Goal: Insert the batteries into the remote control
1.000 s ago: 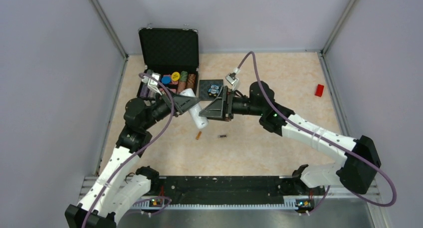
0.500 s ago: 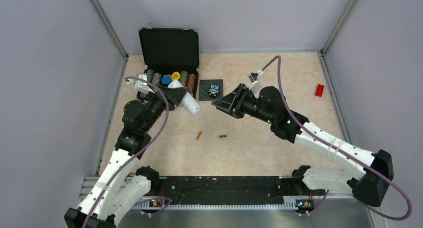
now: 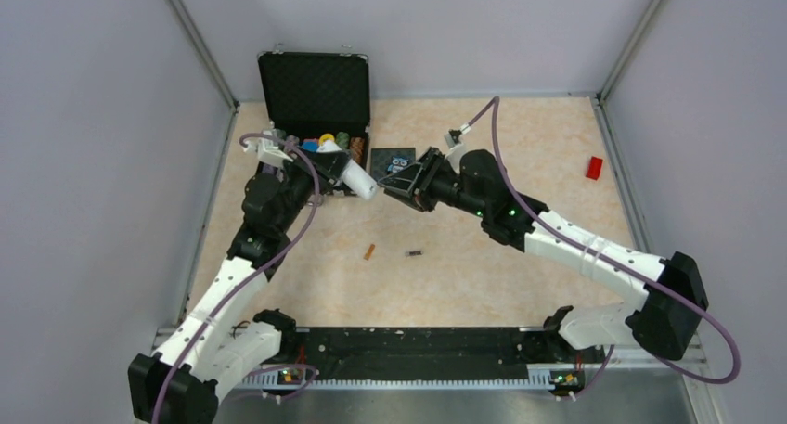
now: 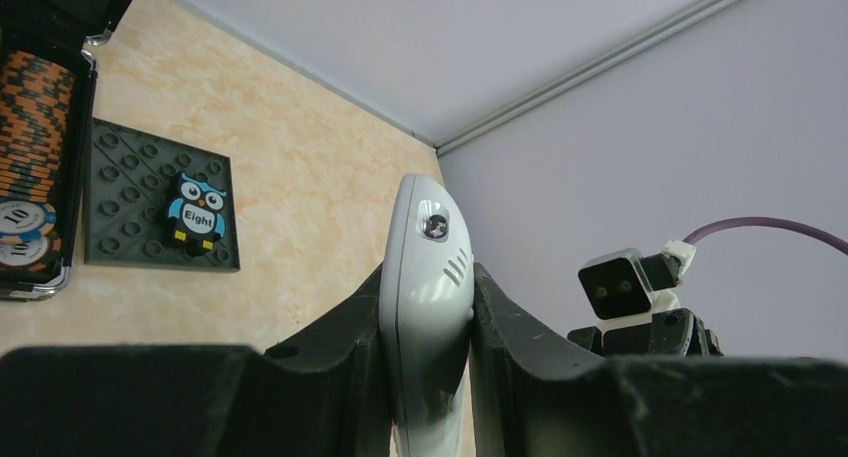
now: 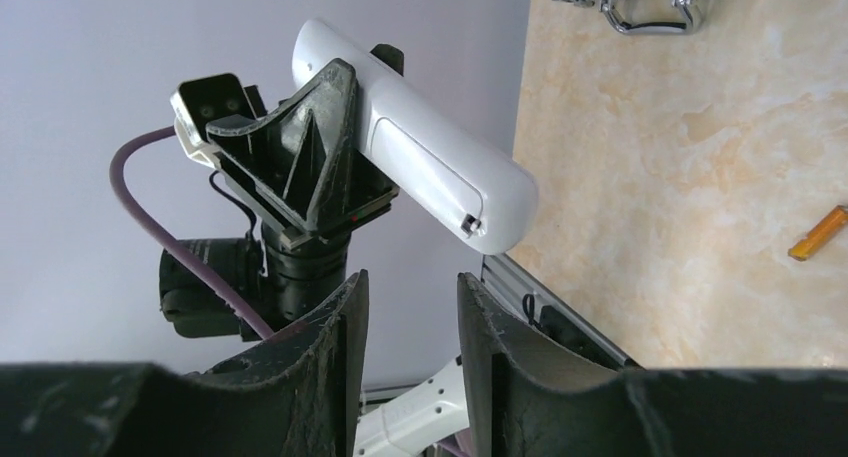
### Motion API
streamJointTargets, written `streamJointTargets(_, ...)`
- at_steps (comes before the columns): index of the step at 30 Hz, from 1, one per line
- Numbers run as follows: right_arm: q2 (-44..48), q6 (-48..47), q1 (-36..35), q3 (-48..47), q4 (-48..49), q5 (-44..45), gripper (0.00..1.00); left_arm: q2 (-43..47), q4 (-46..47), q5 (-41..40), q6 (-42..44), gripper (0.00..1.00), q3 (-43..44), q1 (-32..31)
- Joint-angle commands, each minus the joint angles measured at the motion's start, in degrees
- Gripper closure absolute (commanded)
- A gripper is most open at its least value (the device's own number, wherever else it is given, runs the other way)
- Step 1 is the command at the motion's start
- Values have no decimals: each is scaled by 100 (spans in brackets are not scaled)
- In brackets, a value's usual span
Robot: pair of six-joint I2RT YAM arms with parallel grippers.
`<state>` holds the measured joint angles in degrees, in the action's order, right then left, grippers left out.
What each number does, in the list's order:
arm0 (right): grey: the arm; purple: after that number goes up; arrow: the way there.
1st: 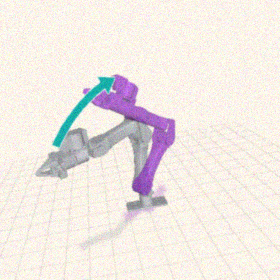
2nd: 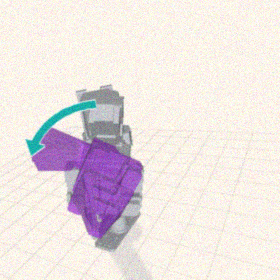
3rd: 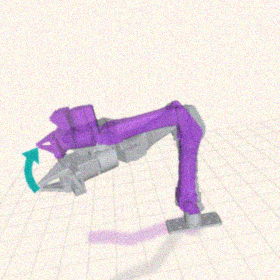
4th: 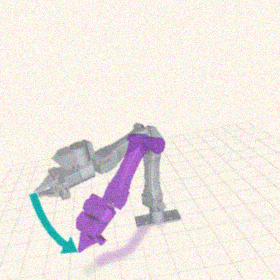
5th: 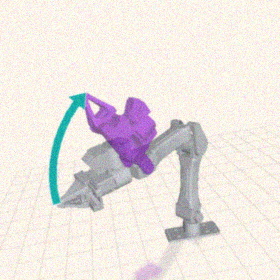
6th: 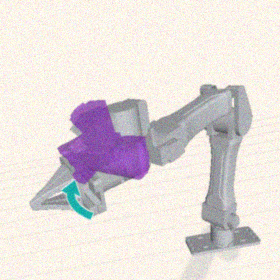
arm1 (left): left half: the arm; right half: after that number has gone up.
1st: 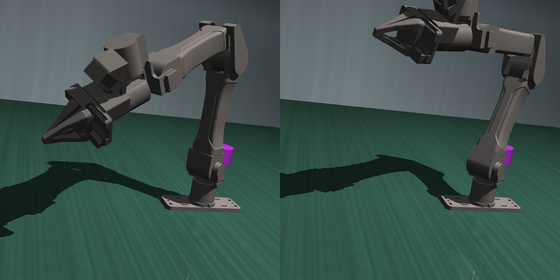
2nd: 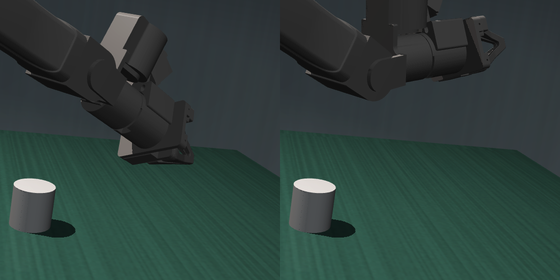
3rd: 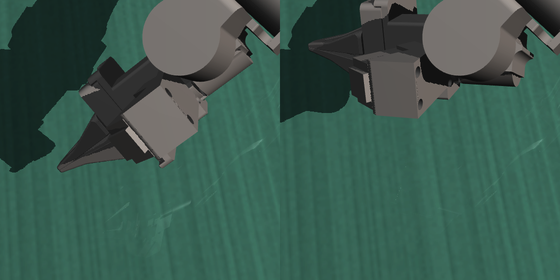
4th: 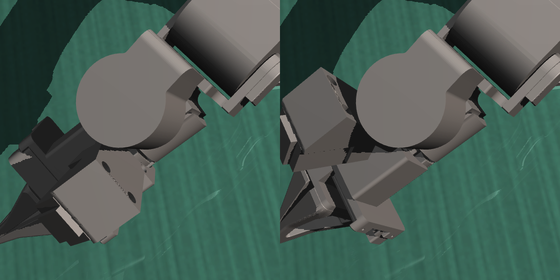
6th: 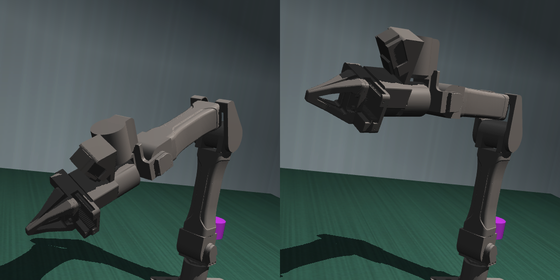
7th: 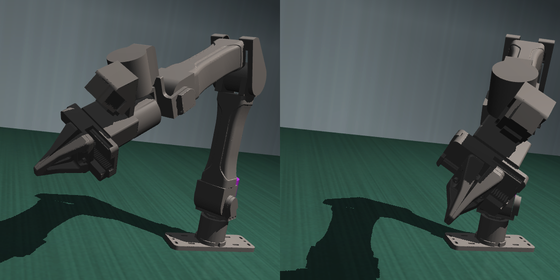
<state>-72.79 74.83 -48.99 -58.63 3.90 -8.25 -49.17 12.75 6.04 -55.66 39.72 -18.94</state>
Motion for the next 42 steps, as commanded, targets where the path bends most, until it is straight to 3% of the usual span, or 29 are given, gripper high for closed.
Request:
streamJointTargets(1, -250, 339, -48, -396, 331, -84, 63, -128, 807, 327, -109, 100, 39, -4)
streamJointTargets(9, -536, 868, -204, -195, 520, 152, 57, -166, 916, 635, -27, 100, 47, -3)
streamJointTargets(18, -501, 1095, -197, 63, 647, 290, 70, -154, 1349, 939, -38, 100, -127, -5)
streamJointTargets(34, -240, 1106, -122, 161, 263, 224, 69, -35, 1143, 750, 274, 100, -186, -4)
streamJointTargets(40, -252, 1079, -101, 131, 356, 226, 71, -10, 1107, 787, 292, 100, -191, -4)
streamJointTargets(42, -268, 1071, -93, 125, 461, 217, 76, -22, 1107, 821, 280, 100, -202, -7)
